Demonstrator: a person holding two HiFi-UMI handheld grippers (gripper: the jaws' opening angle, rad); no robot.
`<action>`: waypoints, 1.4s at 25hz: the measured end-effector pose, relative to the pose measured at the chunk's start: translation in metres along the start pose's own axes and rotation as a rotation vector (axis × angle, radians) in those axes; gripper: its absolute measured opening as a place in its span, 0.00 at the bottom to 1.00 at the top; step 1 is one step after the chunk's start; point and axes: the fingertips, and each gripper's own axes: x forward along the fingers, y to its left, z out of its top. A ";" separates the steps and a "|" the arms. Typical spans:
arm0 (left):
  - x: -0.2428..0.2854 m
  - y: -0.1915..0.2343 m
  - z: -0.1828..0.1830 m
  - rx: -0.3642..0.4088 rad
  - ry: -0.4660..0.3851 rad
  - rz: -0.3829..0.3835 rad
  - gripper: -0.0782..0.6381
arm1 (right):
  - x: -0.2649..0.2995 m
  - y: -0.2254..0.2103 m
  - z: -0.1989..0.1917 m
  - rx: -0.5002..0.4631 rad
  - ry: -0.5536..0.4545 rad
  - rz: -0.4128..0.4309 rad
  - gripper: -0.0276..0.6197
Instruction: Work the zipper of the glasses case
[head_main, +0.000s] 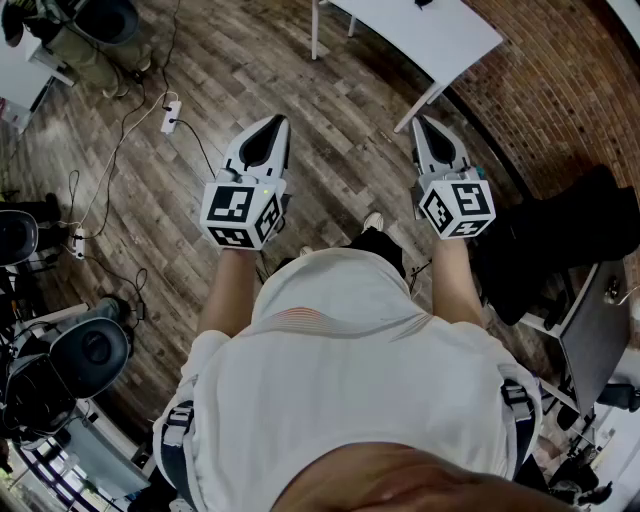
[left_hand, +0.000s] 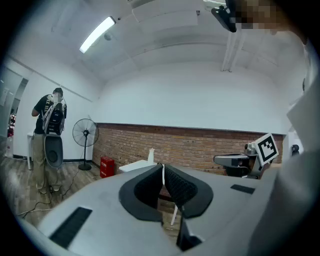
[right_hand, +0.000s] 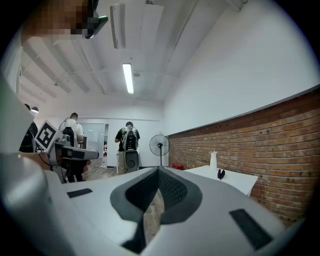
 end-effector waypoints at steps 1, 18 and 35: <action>0.000 0.000 0.001 0.000 0.000 0.000 0.14 | 0.000 -0.001 0.001 0.000 0.000 0.000 0.12; 0.008 0.000 0.002 0.006 0.003 -0.009 0.14 | 0.005 -0.005 0.001 0.005 0.001 0.003 0.12; 0.071 0.033 -0.007 -0.040 0.037 -0.022 0.14 | 0.063 -0.039 -0.010 0.042 0.059 0.015 0.12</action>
